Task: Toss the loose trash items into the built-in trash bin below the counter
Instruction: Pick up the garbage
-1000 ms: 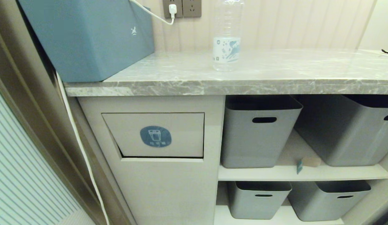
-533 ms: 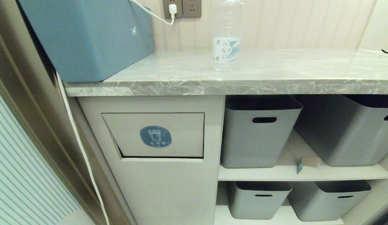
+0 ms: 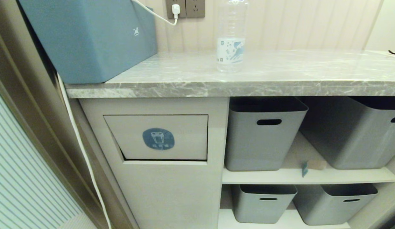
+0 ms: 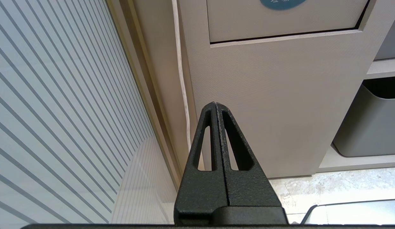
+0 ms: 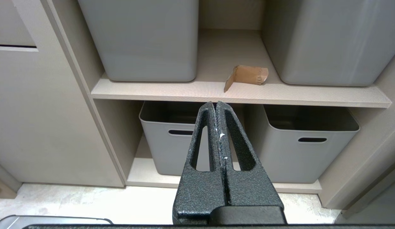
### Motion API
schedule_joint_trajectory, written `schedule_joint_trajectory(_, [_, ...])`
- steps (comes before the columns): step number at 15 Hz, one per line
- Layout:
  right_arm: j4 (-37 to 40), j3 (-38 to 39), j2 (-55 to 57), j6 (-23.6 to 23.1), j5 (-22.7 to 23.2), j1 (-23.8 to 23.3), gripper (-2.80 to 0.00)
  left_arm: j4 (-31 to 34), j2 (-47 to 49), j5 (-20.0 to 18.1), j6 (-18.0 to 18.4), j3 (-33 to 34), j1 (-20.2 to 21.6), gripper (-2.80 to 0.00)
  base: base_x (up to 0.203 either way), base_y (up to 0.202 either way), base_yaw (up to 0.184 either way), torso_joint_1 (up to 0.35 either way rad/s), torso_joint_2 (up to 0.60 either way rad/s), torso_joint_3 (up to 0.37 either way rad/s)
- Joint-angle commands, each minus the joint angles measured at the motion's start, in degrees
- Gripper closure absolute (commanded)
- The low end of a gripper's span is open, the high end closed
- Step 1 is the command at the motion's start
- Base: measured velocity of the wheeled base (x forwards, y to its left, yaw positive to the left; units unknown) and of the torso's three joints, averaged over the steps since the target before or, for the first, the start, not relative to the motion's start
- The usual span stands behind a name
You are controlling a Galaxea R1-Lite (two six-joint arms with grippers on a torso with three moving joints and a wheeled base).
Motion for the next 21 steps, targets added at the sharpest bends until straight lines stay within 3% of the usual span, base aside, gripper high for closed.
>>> schedule_joint_trajectory(1, [-0.01,0.00,-0.04,-0.04,0.02,0.02,0.00,-0.01,0.00,0.00,0.20,0.00,0.00,0.00,0.000,0.000,0.000,0.000,0.00,0.000])
schedule_joint_trajectory(6, [-0.01,0.00,-0.04,-0.04,0.02,0.02,0.00,-0.32,0.04,-1.58,3.35,0.00,0.00,0.00,0.000,0.000,0.000,0.000,0.00,0.000])
schedule_joint_trajectory(21, [-0.01,0.00,-0.04,-0.04,0.02,0.02,0.00,-0.45,0.07,-1.67,3.71,0.00,0.09,0.00,0.000,0.000,0.000,0.000,0.00,0.000])
